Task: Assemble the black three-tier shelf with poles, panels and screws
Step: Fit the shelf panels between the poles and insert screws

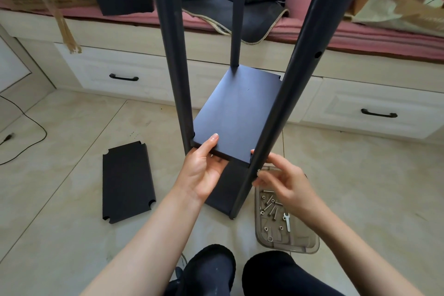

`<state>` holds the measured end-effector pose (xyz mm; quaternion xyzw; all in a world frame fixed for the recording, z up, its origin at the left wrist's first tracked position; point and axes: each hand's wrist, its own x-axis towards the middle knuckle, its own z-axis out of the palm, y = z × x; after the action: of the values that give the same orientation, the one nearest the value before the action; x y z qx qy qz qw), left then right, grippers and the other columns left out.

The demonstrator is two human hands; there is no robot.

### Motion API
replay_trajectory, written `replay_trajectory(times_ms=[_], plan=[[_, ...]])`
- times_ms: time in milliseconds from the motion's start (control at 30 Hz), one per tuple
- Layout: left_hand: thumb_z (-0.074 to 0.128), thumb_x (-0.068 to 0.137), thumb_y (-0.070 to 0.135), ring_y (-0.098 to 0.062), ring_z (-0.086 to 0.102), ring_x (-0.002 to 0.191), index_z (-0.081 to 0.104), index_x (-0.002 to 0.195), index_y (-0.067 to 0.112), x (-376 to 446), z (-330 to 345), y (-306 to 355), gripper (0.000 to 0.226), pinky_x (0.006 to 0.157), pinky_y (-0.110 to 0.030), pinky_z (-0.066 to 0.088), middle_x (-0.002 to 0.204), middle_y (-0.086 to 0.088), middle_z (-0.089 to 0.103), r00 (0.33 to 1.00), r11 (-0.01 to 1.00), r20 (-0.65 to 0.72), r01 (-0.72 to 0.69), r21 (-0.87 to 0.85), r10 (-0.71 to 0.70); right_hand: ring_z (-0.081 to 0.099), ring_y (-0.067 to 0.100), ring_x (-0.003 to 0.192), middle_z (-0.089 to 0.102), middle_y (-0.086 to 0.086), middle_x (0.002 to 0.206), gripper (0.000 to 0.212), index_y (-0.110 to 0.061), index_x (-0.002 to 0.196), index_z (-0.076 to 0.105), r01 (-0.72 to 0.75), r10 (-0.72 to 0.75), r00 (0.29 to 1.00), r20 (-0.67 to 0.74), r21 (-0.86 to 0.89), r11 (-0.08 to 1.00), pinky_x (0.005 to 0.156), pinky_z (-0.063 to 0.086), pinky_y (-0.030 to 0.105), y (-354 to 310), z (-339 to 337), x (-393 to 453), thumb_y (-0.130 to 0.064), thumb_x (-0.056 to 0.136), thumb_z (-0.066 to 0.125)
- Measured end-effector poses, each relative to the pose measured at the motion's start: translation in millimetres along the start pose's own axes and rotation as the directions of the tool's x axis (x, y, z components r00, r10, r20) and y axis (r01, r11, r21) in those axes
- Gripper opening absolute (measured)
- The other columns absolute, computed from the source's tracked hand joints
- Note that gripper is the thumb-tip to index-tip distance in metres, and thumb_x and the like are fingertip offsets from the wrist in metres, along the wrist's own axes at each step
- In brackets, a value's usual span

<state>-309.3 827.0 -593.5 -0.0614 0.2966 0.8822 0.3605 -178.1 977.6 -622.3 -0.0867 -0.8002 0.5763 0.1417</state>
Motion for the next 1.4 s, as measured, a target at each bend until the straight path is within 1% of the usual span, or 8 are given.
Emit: replay_trajectory(times_ms=[133,500,700,800,1167,1233,1300,1400], plan=[[0.057,0.096,0.005,-0.026,0.075,0.094,0.063,0.112,0.007,0.0,-0.5,1.4,0.018,0.068,-0.036,0.061,0.105,-0.012,0.076,1.000,1.000,0.013,0.011,0.008,-0.011,0.068,0.010,0.077,0.069,-0.005,0.099,0.043,-0.022,0.132,0.060,0.014,-0.010,0.997,0.081,-0.055,0.998,0.078,0.051,0.019,-1.6,-17.0,7.4,-0.005,0.093,0.064],[0.066,0.081,0.010,-0.026,0.074,0.098,0.060,0.122,0.007,1.4,0.9,3.6,0.041,0.070,-0.036,0.061,0.114,-0.014,0.073,1.000,1.000,-0.006,0.015,-0.024,-0.015,0.064,0.016,0.079,0.066,-0.012,0.103,0.036,-0.046,0.122,0.055,0.070,-0.062,0.997,0.052,-0.174,0.982,0.074,0.053,0.021,2.1,-7.3,11.2,-0.026,0.093,0.062],[0.060,0.093,0.009,-0.026,0.074,0.099,0.061,0.120,0.007,1.5,0.2,5.1,0.027,0.075,-0.037,0.062,0.116,-0.013,0.073,0.999,0.999,-0.004,0.034,-0.017,-0.034,0.066,0.018,0.100,0.064,-0.006,0.116,0.058,-0.042,0.134,0.049,-0.040,0.038,0.995,0.087,0.027,0.999,0.086,0.056,0.040,-4.9,-13.9,18.5,-0.026,0.082,0.071],[0.059,0.093,0.009,-0.026,0.073,0.101,0.062,0.120,0.007,1.1,0.8,4.7,0.027,0.079,-0.037,0.062,0.117,-0.013,0.073,0.999,0.999,0.001,0.042,-0.017,-0.042,0.061,0.015,0.120,0.061,-0.007,0.133,0.074,-0.037,0.137,0.052,-0.128,0.077,0.979,0.189,0.279,0.952,0.094,0.052,0.026,-11.9,-22.0,29.0,-0.002,0.076,0.075],[0.057,0.101,0.018,-0.022,0.072,0.105,0.058,0.130,0.011,-11.6,-4.7,11.1,0.030,0.079,-0.030,0.061,0.118,-0.007,0.073,0.998,0.952,-0.056,0.005,0.308,0.013,0.056,0.006,0.126,0.061,-0.003,0.134,0.063,-0.022,0.130,0.064,-0.192,0.160,0.969,0.189,0.166,0.967,0.102,0.050,0.029,-14.1,-26.5,32.8,-0.011,0.070,0.081],[0.060,0.100,0.029,-0.022,0.075,0.095,0.063,0.123,0.010,-24.1,-4.3,15.0,0.029,0.077,-0.031,0.061,0.106,-0.007,0.077,0.987,0.833,-0.153,0.054,0.551,0.038,0.056,0.007,0.126,0.061,-0.002,0.133,0.065,-0.020,0.132,0.063,-0.203,0.175,0.967,0.186,0.148,0.968,0.105,0.048,0.035,-15.1,-26.1,32.4,-0.014,0.070,0.082],[0.064,0.096,0.041,-0.018,0.076,0.071,0.070,0.098,0.011,-38.1,-6.1,14.8,0.031,0.068,-0.034,0.063,0.079,-0.002,0.078,0.954,0.524,-0.181,0.029,0.851,0.241,0.058,0.008,0.124,0.061,-0.002,0.132,0.064,-0.019,0.132,0.063,-0.216,0.188,0.966,0.180,0.148,0.965,0.107,0.047,0.038,-16.2,-26.0,32.1,-0.012,0.071,0.082],[0.068,0.088,0.051,-0.008,0.066,0.060,0.067,0.077,0.023,-55.9,-4.5,10.4,0.030,0.067,-0.035,0.057,0.063,0.010,0.069,0.759,-0.112,0.319,-0.313,0.943,0.567,0.063,0.010,0.116,0.063,0.003,0.129,0.058,-0.020,0.127,0.066,-0.206,0.178,0.967,0.180,0.151,0.967,0.100,0.051,0.029,-18.7,-26.0,32.6,0.000,0.075,0.080]])
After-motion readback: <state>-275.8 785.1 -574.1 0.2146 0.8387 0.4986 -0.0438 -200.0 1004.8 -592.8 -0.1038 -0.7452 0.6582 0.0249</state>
